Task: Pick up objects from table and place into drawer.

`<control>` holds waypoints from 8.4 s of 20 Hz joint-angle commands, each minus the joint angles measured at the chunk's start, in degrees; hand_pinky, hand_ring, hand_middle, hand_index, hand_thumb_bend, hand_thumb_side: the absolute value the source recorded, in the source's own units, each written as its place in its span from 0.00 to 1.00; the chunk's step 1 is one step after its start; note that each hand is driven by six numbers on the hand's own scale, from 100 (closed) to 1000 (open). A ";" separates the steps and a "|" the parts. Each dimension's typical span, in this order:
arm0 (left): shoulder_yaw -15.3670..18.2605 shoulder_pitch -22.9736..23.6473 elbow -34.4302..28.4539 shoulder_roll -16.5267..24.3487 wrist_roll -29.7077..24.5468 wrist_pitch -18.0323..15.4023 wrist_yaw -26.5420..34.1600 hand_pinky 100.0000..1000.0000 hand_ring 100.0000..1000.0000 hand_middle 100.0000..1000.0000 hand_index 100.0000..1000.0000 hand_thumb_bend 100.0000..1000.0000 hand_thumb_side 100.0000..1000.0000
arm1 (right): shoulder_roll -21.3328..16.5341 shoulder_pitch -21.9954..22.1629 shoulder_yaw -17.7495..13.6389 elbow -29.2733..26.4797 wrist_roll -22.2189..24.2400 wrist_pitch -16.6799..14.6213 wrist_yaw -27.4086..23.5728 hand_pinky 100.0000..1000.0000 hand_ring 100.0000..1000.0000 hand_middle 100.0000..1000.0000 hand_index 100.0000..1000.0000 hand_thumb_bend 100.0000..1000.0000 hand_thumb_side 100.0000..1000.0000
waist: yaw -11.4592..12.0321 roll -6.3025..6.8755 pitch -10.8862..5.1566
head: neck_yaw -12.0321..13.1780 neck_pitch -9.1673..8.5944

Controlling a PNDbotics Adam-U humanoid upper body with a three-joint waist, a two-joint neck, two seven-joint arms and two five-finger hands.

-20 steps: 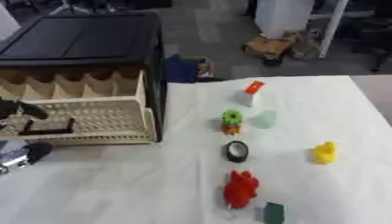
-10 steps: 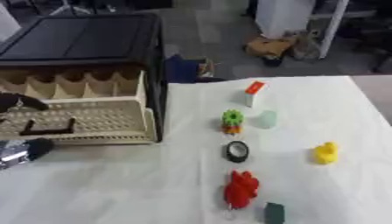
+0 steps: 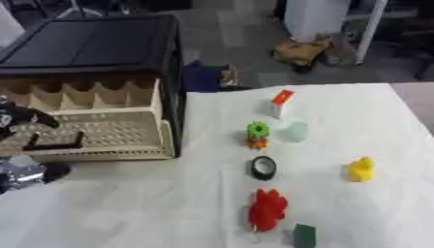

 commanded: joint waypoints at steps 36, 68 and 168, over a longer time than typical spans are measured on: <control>-4.79 -3.61 10.63 -2.46 -5.53 -4.94 -7.21 0.00 0.00 0.00 0.85 0.47 1.00 | -1.12 -0.67 -0.62 -0.92 -0.68 0.44 -0.72 0.62 0.58 0.52 0.90 0.09 0.72 | -0.66 0.12 -1.62 | 0.29 -0.61; -3.92 0.28 6.53 0.13 -1.47 -1.24 -3.68 0.00 0.00 0.00 0.57 0.34 1.00 | -1.36 -1.04 -0.93 -0.92 -1.41 0.24 -0.86 0.62 0.58 0.52 0.90 0.07 0.72 | -0.42 -0.30 -1.98 | 0.37 -0.50; 18.58 14.38 -5.99 -21.42 60.95 -13.41 34.78 0.39 0.37 0.48 0.83 0.00 1.00 | -29.49 -7.29 5.39 -0.92 12.72 8.11 10.61 0.72 0.71 0.65 0.85 0.45 1.00 | 1.41 -2.17 -5.69 | -4.20 8.93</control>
